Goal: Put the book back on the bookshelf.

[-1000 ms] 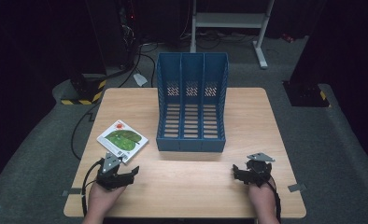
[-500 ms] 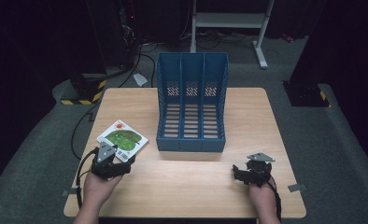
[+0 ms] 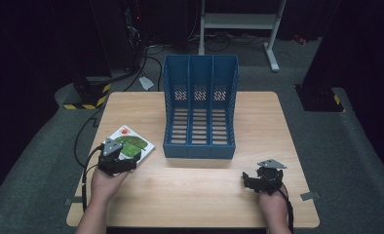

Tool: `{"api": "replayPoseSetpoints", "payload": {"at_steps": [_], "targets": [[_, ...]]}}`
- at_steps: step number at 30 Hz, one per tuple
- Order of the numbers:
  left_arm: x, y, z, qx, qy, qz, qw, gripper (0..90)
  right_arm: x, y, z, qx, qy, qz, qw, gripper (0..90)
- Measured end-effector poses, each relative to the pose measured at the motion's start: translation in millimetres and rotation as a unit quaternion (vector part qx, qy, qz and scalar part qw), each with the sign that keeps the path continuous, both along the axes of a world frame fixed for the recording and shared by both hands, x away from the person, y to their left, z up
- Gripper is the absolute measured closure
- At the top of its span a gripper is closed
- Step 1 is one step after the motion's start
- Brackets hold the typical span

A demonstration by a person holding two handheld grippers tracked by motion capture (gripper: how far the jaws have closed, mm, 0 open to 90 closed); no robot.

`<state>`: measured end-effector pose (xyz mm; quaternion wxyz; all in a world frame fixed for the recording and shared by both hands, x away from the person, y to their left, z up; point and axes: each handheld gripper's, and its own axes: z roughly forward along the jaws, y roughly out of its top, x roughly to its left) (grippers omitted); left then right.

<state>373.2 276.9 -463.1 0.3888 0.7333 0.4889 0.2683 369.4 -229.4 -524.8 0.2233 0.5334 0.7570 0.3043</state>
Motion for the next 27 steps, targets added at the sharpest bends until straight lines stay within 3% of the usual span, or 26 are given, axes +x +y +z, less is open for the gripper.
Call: {"api": "replayPoseSetpoints", "payload": {"at_steps": [3,7,10,14,17,19,22,27], "targets": [[7.7,3.5,-2.9,0.001,0.001,0.004,1.0,19.6,0.2,0.0,0.0,-0.001,-0.001,0.001,1.0,8.2],[20.0,4.7,-2.0,0.02,0.011,0.005,0.9997,18.8,0.2,0.1,-0.1,-0.001,-0.001,0.001,1.0,8.3],[28.6,7.6,1.5,0.018,0.004,0.009,0.9998,18.8,0.1,0.2,-0.1,-0.001,-0.001,0.001,1.0,8.3],[42.8,13.7,2.8,0.025,0.01,0.013,0.9996,18.8,-0.1,0.4,-0.2,-0.001,-0.001,0.001,1.0,8.3],[54.9,21.6,1.3,0.018,0.011,0.023,0.9995,19.2,0.0,0.4,-0.2,-0.001,-0.001,0.001,1.0,8.3],[64.2,29.6,-1.0,0.007,0.021,0.03,0.9993,20.5,-0.1,0.4,-0.1,-0.001,-0.001,0.001,1.0,8.3],[77.4,35.4,-6.0,0.018,0.035,0.036,0.9986,19.5,-0.1,0.4,-0.1,-0.001,-0.001,0.001,1.0,8.3],[95.7,47.5,-15.5,0.014,0.059,0.052,0.9968,17.8,-0.7,1.1,-0.1,0.001,0.0,0.003,1.0,8.3]]}}
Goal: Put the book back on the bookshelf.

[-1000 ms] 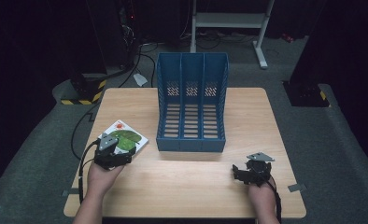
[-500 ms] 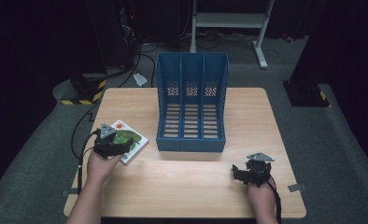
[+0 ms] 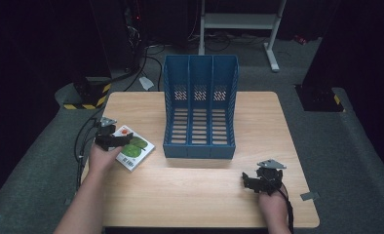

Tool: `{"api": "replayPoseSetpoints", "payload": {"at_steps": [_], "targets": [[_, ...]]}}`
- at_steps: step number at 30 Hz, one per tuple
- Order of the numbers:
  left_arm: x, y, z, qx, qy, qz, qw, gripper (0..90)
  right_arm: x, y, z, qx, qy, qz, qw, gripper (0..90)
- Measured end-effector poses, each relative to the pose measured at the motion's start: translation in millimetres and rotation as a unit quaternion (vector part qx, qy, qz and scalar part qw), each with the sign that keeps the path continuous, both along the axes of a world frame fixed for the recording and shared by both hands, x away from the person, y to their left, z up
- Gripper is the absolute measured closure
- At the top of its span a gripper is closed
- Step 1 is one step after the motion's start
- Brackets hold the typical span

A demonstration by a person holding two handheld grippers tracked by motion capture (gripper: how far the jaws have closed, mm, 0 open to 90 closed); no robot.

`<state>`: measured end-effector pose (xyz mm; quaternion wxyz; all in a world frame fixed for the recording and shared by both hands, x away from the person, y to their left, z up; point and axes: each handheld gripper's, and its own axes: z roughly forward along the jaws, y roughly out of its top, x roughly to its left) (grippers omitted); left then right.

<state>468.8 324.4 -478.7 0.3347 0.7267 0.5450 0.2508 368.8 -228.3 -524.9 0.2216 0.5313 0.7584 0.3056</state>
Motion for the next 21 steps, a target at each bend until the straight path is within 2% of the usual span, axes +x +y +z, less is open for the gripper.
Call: {"api": "replayPoseSetpoints", "payload": {"at_steps": [4,7,9,13,17,21], "targets": [[9.5,10.0,-11.6,0.0,0.02,0.016,0.9997,17.5,-0.2,0.2,0.0,0.0,0.0,0.005,1.0,8.3],[15.0,18.4,-19.1,-0.013,0.031,0.029,0.999,17.1,-0.1,0.0,-0.1,-0.002,-0.002,0.008,1.0,8.3],[18.9,24.4,-23.3,-0.009,0.039,0.041,0.9984,16.0,-0.1,0.0,-0.1,-0.002,-0.001,0.008,1.0,8.3],[23.7,31.3,-29.2,-0.026,0.049,0.05,0.9972,15.2,-0.1,0.2,-0.1,-0.001,-0.001,0.007,1.0,8.3],[27.0,30.4,-35.6,-0.018,0.058,0.049,0.997,15.3,-0.1,0.2,-0.1,-0.001,-0.001,0.007,1.0,8.3],[28.6,31.2,-37.9,-0.041,0.059,0.042,0.9965,16.9,-0.4,0.4,0.0,-0.002,0.0,0.006,1.0,8.4]]}}
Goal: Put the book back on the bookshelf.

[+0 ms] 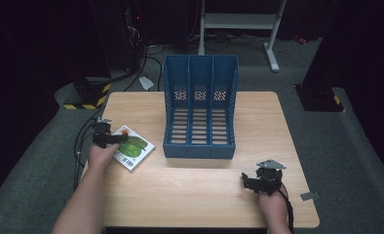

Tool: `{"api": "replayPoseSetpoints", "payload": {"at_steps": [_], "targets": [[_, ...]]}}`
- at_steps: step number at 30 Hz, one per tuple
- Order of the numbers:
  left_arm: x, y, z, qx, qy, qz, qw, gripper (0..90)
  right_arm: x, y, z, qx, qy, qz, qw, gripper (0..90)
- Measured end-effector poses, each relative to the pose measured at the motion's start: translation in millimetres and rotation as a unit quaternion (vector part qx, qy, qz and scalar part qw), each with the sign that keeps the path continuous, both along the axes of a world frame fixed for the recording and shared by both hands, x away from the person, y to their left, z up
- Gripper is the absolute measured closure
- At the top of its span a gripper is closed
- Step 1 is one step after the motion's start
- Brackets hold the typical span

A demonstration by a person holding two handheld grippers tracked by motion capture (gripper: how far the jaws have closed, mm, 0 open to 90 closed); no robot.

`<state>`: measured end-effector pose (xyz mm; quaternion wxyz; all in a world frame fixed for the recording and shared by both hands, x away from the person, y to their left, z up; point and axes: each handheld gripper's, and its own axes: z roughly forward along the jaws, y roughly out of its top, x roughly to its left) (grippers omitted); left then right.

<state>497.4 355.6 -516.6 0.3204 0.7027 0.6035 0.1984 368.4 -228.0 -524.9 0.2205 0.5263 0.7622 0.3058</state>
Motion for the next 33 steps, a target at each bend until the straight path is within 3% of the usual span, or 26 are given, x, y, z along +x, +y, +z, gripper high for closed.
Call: {"api": "replayPoseSetpoints", "payload": {"at_steps": [2,4,8,14,22,27,33], "targets": [[0.0,-1.9,-1.1,-0.006,-0.001,-0.004,1.0,17.2,-0.2,0.0,0.0,0.0,0.0,0.001,1.0,8.3],[-1.1,-4.1,-0.6,-0.011,0.001,-0.024,0.9997,18.7,-0.2,0.0,0.0,0.0,0.0,0.001,1.0,8.3],[-3.9,-11.3,-0.8,-0.008,-0.004,-0.041,0.9991,21.5,-0.2,0.0,0.0,0.0,0.0,0.001,1.0,8.3],[-12.7,-17.6,0.0,0.001,-0.008,-0.048,0.9988,21.9,-0.7,0.4,0.1,0.0,0.0,0.001,1.0,8.4],[-35.5,-29.0,1.2,0.003,-0.003,-0.063,0.998,22.6,-0.8,0.4,0.1,0.0,0.0,0.001,1.0,8.4],[-42.2,-39.1,4.5,0.028,-0.008,-0.08,0.9964,24.2,-0.8,0.4,0.1,0.0,0.0,0.001,1.0,8.4],[-50.6,-46.1,3.2,0.02,-0.01,-0.083,0.9963,24.3,-0.7,0.3,0.1,0.001,0.001,0.002,1.0,8.3]]}}
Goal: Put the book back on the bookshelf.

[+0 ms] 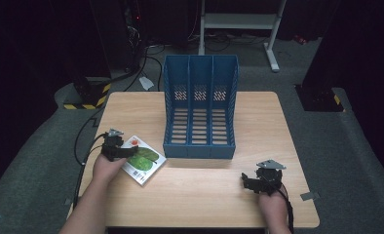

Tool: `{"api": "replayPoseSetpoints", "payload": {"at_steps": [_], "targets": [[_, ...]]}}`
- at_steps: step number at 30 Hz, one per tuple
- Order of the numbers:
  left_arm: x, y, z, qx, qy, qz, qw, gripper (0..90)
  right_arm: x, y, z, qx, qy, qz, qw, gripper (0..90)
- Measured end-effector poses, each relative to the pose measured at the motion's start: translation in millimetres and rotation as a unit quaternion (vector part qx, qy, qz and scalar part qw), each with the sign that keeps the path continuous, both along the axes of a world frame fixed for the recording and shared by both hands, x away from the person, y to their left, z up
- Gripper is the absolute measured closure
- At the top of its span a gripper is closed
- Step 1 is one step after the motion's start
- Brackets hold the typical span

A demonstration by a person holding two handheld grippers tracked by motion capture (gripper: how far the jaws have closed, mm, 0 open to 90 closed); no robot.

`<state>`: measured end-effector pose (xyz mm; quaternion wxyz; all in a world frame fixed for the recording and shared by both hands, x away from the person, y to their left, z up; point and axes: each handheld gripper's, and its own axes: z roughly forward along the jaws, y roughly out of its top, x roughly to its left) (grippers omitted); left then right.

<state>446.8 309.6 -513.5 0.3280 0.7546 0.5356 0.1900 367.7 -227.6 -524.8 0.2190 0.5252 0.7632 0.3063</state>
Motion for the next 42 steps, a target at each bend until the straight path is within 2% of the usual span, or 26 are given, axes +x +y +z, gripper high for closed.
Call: {"api": "replayPoseSetpoints", "payload": {"at_steps": [1,4,16,19,25,27,32,34,37,38,39,42], "targets": [[-2.6,0.1,-1.3,-0.009,-0.001,0.004,1.0,24.3,0.0,0.0,0.0,0.0,0.0,0.0,1.0,8.3],[-8.4,-1.1,-2.5,-0.013,-0.005,0.008,0.9999,24.2,0.0,0.0,0.0,0.0,0.0,0.0,1.0,8.3],[-32.8,-9.9,-3.2,-0.021,-0.003,0.012,0.9997,24.4,-0.1,0.3,-0.1,0.0,-0.001,0.004,1.0,8.3],[-38.1,-11.9,-3.6,-0.017,-0.008,0.009,0.9998,24.4,-0.1,0.3,0.0,0.0,0.0,0.004,1.0,8.3],[-51.7,-19.7,-3.0,-0.021,-0.002,0.006,0.9998,24.5,-0.7,0.3,0.0,0.0,0.001,0.006,1.0,8.4],[-56.7,-22.0,-2.4,-0.017,-0.002,0.004,0.9998,24.5,-1.3,0.3,0.0,0.002,0.001,0.006,1.0,8.3],[-69.3,-29.7,-0.8,-0.016,0.005,0.013,0.9998,25.8,-1.6,0.2,0.2,0.001,0.001,0.007,1.0,8.7],[-73.6,-32.0,-0.3,-0.011,0.001,0.015,0.9998,27.0,-1.8,0.6,0.8,-0.002,0.004,0.007,1.0,8.7],[-82.1,-35.2,-1.2,-0.018,-0.001,0.017,0.9997,28.3,-2.1,3.7,3.9,-0.005,0.02,0.009,0.9997,10.4],[-83.7,-35.4,-1.1,-0.016,-0.003,0.016,0.9998,29.0,-2.6,6.5,5.4,-0.003,0.025,0.013,0.9996,13.8],[-86.3,-36.2,-1.4,-0.019,-0.004,0.019,0.9996,29.8,-2.6,7.7,5.8,-0.003,0.021,0.017,0.9996,14.5],[-90.9,-35.7,-2.2,-0.028,-0.001,0.026,0.9993,31.5,-3.2,14.9,9.1,0.016,0.016,0.024,0.9994,14.0]]}}
